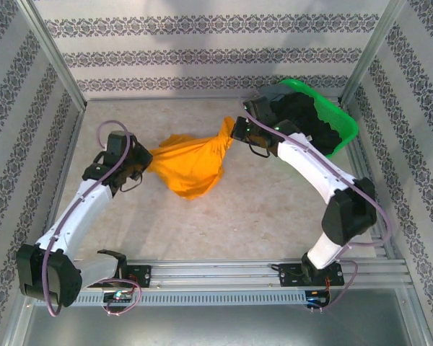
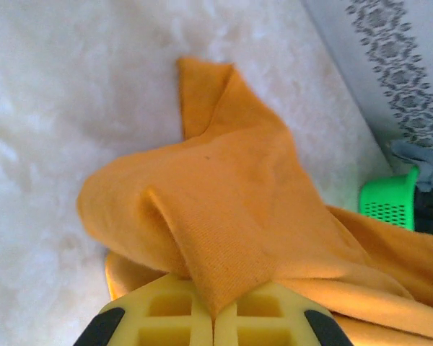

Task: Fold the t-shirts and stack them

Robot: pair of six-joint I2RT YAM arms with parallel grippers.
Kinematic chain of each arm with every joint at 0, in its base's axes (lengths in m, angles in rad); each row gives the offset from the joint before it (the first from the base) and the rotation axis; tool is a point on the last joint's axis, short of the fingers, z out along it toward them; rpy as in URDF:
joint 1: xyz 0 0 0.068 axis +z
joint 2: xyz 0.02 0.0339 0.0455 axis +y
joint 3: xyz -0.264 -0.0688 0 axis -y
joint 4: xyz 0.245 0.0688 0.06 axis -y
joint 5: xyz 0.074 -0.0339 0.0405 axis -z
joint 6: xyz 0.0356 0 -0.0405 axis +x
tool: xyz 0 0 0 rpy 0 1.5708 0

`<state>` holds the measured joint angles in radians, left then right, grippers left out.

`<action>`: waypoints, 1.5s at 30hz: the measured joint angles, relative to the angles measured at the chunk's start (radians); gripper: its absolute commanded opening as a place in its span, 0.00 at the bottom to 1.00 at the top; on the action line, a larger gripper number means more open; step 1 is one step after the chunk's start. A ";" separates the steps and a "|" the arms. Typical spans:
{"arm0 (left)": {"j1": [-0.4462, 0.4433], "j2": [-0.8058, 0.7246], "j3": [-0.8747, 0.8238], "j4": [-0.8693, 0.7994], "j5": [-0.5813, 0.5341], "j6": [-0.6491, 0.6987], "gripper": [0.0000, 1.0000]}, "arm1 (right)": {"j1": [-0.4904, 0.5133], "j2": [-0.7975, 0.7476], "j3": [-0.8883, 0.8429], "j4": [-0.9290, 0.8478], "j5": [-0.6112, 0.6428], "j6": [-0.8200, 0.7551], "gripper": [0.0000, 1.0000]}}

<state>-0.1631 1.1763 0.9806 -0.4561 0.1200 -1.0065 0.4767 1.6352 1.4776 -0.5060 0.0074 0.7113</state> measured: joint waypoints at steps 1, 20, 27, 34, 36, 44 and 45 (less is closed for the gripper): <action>0.018 0.014 0.029 -0.004 0.009 0.025 0.00 | 0.006 -0.024 -0.002 -0.008 0.000 -0.009 0.00; 0.082 0.521 0.362 0.068 0.087 0.293 0.61 | 0.005 0.010 -0.129 -0.081 -0.008 0.010 0.07; 0.005 0.415 0.270 0.042 0.032 0.216 0.61 | -0.100 0.143 -0.113 -0.220 -0.041 0.034 0.46; -0.337 0.198 -0.089 0.005 0.092 -0.189 0.56 | -0.099 0.095 -0.113 -0.261 -0.038 0.014 0.48; -0.401 0.182 -0.179 0.043 0.093 -0.334 0.56 | -0.099 0.063 -0.121 -0.261 -0.034 0.011 0.48; -0.474 0.320 -0.219 0.262 0.056 -0.729 0.54 | -0.086 -0.026 -0.184 -0.261 -0.031 -0.004 0.48; -0.484 0.339 -0.219 0.284 0.059 -0.769 0.53 | -0.086 -0.031 -0.192 -0.260 -0.031 -0.004 0.48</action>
<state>-0.6468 1.5154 0.7620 -0.1719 0.1787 -1.7752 0.3908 1.6047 1.2854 -0.7658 -0.0235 0.7074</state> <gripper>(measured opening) 0.550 0.482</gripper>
